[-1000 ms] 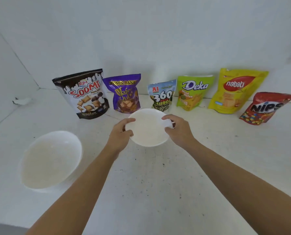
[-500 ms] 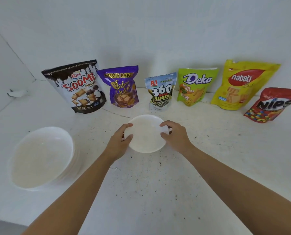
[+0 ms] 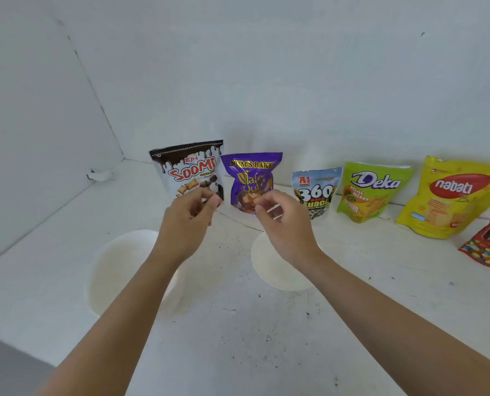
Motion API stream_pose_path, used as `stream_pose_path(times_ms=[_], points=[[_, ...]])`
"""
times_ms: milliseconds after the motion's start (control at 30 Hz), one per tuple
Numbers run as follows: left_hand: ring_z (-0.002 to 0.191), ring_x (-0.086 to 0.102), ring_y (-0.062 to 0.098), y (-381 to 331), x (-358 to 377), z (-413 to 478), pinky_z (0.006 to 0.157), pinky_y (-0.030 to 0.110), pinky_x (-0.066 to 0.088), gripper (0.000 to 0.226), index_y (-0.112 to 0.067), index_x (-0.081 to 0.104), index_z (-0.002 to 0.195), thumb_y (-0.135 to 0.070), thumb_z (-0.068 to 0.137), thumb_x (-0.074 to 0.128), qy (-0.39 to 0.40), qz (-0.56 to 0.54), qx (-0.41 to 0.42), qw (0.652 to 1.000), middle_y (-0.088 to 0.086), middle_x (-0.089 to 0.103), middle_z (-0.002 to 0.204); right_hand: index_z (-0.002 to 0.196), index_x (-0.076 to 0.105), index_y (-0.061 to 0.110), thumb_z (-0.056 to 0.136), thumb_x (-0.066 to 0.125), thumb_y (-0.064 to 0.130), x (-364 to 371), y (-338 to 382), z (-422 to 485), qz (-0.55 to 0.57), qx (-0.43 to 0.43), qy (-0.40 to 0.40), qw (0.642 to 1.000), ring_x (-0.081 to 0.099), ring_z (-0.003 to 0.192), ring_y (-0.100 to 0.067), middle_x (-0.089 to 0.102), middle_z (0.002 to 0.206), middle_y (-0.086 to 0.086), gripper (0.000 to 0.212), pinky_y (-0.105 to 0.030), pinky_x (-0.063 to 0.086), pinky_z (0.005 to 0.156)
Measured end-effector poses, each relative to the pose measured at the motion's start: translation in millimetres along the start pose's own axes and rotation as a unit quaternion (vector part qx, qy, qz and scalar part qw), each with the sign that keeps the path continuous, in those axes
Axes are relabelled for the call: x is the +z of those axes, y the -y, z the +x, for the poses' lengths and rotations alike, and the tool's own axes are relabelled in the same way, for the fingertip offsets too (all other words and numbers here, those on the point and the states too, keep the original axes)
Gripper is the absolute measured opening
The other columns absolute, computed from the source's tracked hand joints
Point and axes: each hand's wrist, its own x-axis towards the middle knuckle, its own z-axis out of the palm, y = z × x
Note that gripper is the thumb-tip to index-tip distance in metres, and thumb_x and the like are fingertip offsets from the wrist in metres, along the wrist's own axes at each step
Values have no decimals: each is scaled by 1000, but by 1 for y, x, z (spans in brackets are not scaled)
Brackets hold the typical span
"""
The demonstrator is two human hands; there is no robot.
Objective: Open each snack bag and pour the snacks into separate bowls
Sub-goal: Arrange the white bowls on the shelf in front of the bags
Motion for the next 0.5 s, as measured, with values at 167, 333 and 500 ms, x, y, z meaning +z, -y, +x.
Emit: stream_pose_path(times_ms=[167,333,500], points=[[61,52,11,31,-70,-26,61,24,43,8,-28,70,89,-26,96,66,-77,50,-13,996,-8,59,64,96,67,24,91,68,18,60,33,-6,18,-20,96,995,55,94,-8,63,98,8,8,-25,50,77],[107,51,16,91,-106,-61,91,32,43,9,-33,71,95,-25,90,72,-115,193,-70,972,-5,55,107,99,69,34,92,66,29,115,35,-23,18,27,196,980,48,118,-11,58,115,5,10,-19,35,91],[127,45,17,132,-121,-84,102,31,38,21,-39,70,109,-28,90,73,-39,145,-194,970,1,44,134,116,66,34,93,62,40,154,31,-43,-12,103,282,954,44,126,-17,48,131,0,24,-26,32,97]])
